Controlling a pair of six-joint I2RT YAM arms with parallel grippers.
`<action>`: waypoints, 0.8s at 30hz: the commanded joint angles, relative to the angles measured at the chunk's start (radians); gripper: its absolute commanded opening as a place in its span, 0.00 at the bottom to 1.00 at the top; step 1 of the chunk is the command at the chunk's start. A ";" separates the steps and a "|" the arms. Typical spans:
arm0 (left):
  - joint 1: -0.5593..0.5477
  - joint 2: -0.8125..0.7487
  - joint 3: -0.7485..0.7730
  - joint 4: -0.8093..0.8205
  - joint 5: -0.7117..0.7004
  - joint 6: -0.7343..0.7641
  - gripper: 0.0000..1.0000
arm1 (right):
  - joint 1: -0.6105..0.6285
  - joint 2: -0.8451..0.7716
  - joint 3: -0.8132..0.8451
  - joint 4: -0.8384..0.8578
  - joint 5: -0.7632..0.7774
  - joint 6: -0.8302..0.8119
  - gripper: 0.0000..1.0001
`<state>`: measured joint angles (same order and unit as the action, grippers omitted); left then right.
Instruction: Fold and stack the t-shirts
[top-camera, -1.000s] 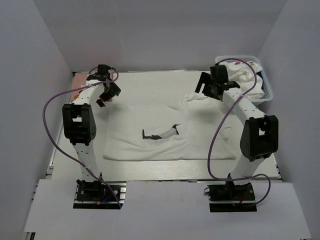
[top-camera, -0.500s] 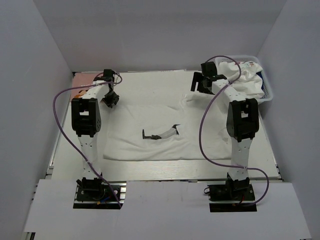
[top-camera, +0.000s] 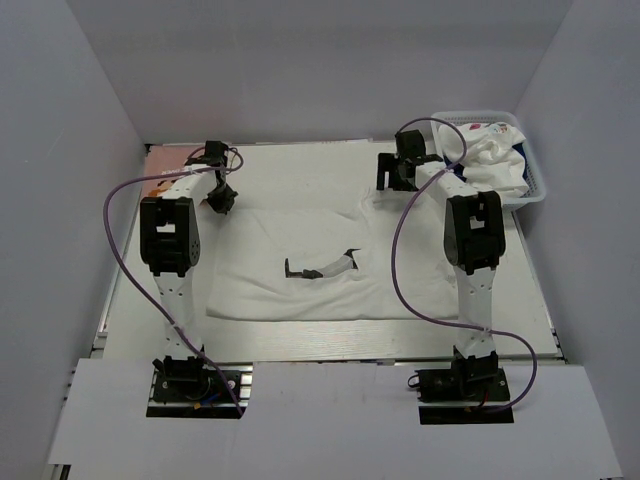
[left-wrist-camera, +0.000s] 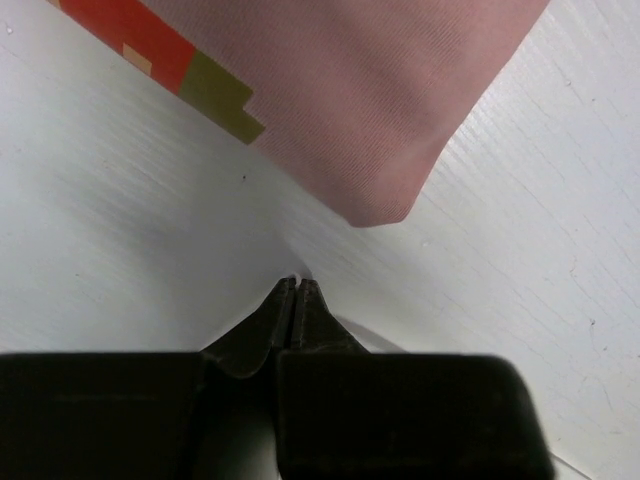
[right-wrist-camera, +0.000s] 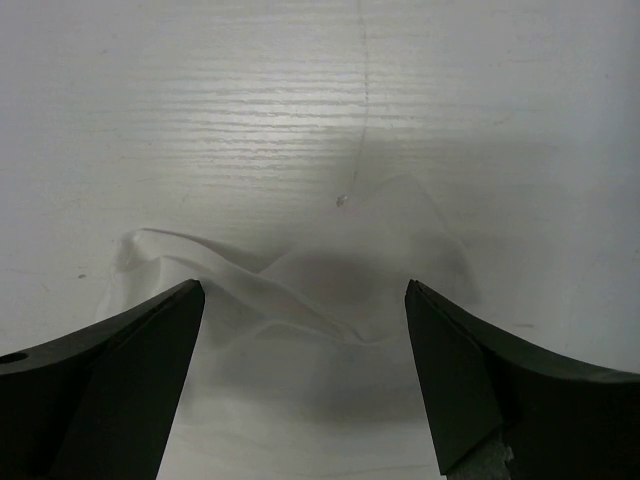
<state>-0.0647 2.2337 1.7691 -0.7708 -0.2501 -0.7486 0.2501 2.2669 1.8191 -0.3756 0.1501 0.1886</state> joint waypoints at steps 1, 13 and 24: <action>0.002 -0.052 -0.051 -0.010 0.021 0.009 0.00 | 0.003 0.017 0.016 0.105 -0.072 -0.044 0.86; 0.002 -0.063 -0.042 -0.010 0.012 0.022 0.00 | 0.002 -0.032 -0.039 0.155 -0.201 -0.121 0.13; -0.018 -0.166 -0.106 0.031 -0.021 0.052 0.00 | 0.005 -0.277 -0.236 0.237 -0.244 -0.167 0.00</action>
<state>-0.0666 2.1853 1.6978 -0.7437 -0.2481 -0.7147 0.2508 2.1304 1.6291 -0.2161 -0.0635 0.0532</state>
